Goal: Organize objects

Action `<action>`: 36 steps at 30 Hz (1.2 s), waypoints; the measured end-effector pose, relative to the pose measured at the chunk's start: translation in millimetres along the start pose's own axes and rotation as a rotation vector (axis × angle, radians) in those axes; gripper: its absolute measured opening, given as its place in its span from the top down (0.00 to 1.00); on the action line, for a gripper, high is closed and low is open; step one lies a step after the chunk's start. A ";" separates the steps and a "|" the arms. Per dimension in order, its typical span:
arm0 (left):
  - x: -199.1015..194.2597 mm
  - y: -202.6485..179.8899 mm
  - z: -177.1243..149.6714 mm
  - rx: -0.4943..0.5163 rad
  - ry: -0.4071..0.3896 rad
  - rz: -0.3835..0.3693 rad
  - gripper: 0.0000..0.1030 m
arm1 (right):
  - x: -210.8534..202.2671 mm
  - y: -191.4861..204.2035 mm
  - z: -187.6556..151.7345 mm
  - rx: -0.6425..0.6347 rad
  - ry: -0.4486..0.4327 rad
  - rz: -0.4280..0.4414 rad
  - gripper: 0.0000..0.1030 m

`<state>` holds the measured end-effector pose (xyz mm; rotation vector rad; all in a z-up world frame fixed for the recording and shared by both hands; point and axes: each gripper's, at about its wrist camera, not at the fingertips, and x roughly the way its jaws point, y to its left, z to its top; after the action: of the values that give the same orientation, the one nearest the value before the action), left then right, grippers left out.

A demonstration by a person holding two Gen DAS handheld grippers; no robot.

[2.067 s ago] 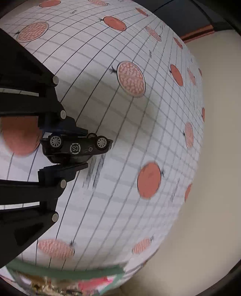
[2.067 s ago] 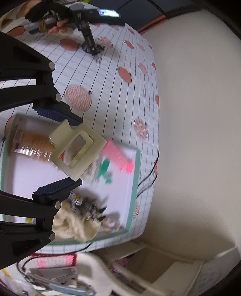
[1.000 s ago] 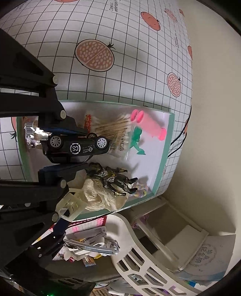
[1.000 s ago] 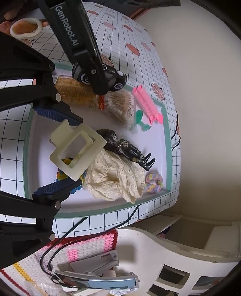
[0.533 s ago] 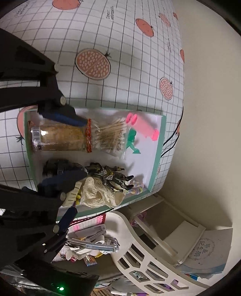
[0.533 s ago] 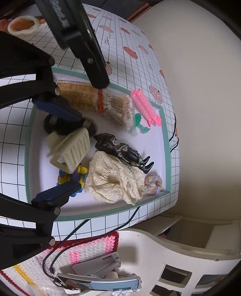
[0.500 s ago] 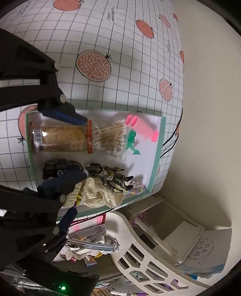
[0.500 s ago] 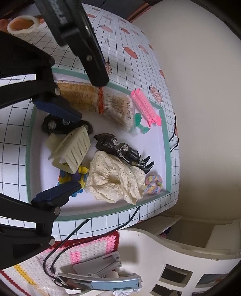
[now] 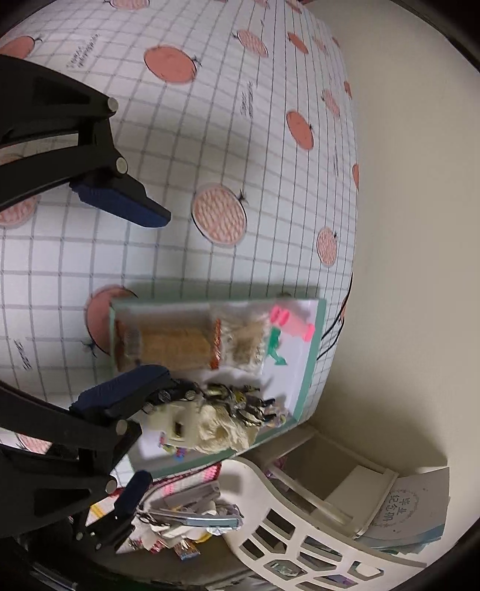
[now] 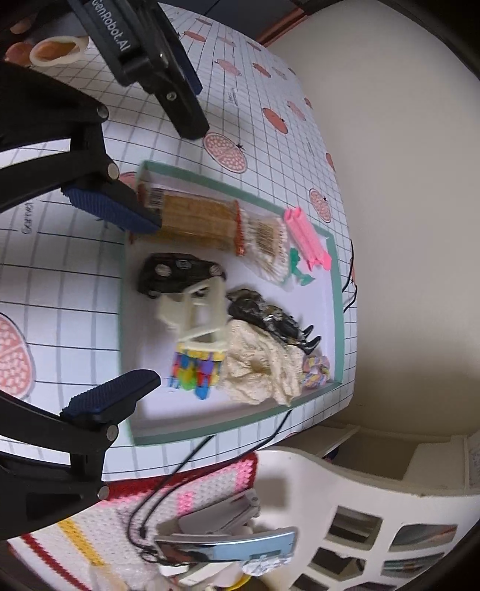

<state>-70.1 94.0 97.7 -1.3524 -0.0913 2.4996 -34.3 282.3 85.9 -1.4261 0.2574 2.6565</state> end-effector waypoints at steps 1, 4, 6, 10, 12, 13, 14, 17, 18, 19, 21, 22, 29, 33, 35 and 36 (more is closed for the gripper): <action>-3.9 3.9 -4.4 0.002 -0.007 0.012 0.24 | -1.7 -0.6 -3.3 0.008 -0.002 0.002 0.22; -10.5 12.2 -16.3 -0.001 -0.016 0.022 0.24 | -8.4 -3.6 -15.0 0.026 -0.008 -0.005 0.20; -13.5 19.1 -26.2 -0.014 -0.017 0.029 0.24 | -12.8 -6.8 -22.5 0.052 -0.010 -0.006 0.20; -14.1 26.9 -43.0 -0.036 -0.003 0.033 0.24 | -20.1 -9.5 -33.7 0.071 -0.027 -0.015 0.08; -13.1 27.4 -52.9 -0.037 0.003 0.033 0.24 | -23.0 -7.3 -37.9 0.058 -0.038 -0.024 0.05; -13.0 27.8 -58.4 -0.035 0.003 0.034 0.24 | -24.8 -6.3 -41.2 0.054 -0.043 -0.025 0.05; -12.5 27.7 -63.3 -0.031 0.002 0.039 0.24 | -25.3 -4.6 -44.4 0.051 -0.044 -0.022 0.05; -11.8 31.5 -75.4 -0.037 0.006 0.049 0.24 | -25.8 -1.4 -53.1 0.034 -0.048 -0.022 0.02; -12.4 33.8 -79.2 -0.043 0.006 0.050 0.24 | -25.5 -0.4 -56.7 0.026 -0.049 -0.024 0.02; -12.9 36.1 -82.7 -0.049 0.006 0.053 0.24 | -25.0 0.9 -59.9 0.020 -0.049 -0.024 0.02; -14.2 41.7 -89.4 -0.062 0.008 0.059 0.24 | -25.0 1.6 -67.4 0.016 -0.049 -0.024 0.00; -14.6 43.3 -91.6 -0.067 0.010 0.062 0.24 | -24.8 2.1 -70.7 0.016 -0.051 -0.025 0.00; -15.0 53.6 -111.3 -0.083 0.018 0.090 0.24 | -20.9 6.0 -93.3 0.001 -0.049 -0.028 0.00; -14.2 57.9 -122.6 -0.090 0.020 0.096 0.24 | -17.9 6.0 -103.3 -0.001 -0.040 -0.028 0.00; -14.2 59.4 -127.3 -0.095 0.015 0.100 0.22 | -16.4 6.3 -107.8 -0.001 -0.037 -0.026 0.00; -14.4 59.3 -129.8 -0.092 0.010 0.104 0.15 | -16.4 6.0 -109.5 -0.002 -0.036 -0.027 0.00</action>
<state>31.1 22.3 25.7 -1.4407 -0.1390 2.6029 62.9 253.9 40.6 -1.3712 0.2313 2.6587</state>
